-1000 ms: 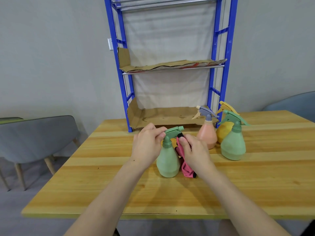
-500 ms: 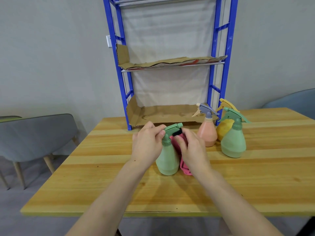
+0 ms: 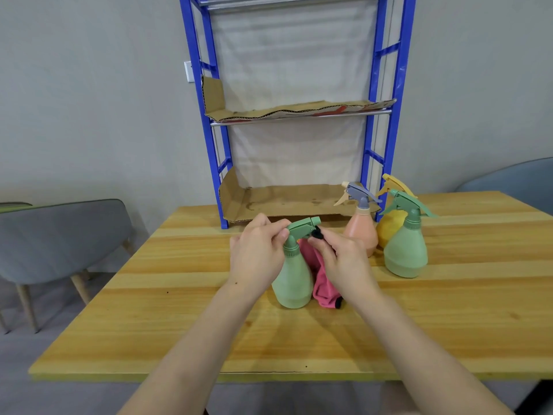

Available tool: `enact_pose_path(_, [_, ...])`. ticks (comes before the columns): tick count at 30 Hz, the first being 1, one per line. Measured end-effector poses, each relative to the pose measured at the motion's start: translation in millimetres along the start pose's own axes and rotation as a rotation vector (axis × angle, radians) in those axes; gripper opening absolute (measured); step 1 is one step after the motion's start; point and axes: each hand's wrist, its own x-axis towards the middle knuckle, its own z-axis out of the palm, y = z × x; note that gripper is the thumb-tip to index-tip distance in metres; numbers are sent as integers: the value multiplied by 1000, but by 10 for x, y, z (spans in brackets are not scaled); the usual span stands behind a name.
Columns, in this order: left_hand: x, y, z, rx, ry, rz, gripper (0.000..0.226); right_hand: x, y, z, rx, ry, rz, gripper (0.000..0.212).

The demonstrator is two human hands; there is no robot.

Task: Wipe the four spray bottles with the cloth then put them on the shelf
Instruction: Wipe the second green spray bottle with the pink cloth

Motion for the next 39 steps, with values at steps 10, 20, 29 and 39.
enact_pose_path(10, [-49, 25, 39, -69, 35, -67, 20, -393, 16, -49, 228, 75, 386, 25])
enact_pose_path(20, [-458, -58, 120, -657, 86, -220, 49, -565, -158, 123, 470, -91, 391, 32])
enact_pose_path(29, [-413, -109, 247, -547, 6, -276, 8, -427, -85, 210, 387, -122, 411, 33])
enact_pose_path(39, [-375, -128, 301, -386, 62, -276, 22, -529, 82, 189, 328, -262, 404, 48])
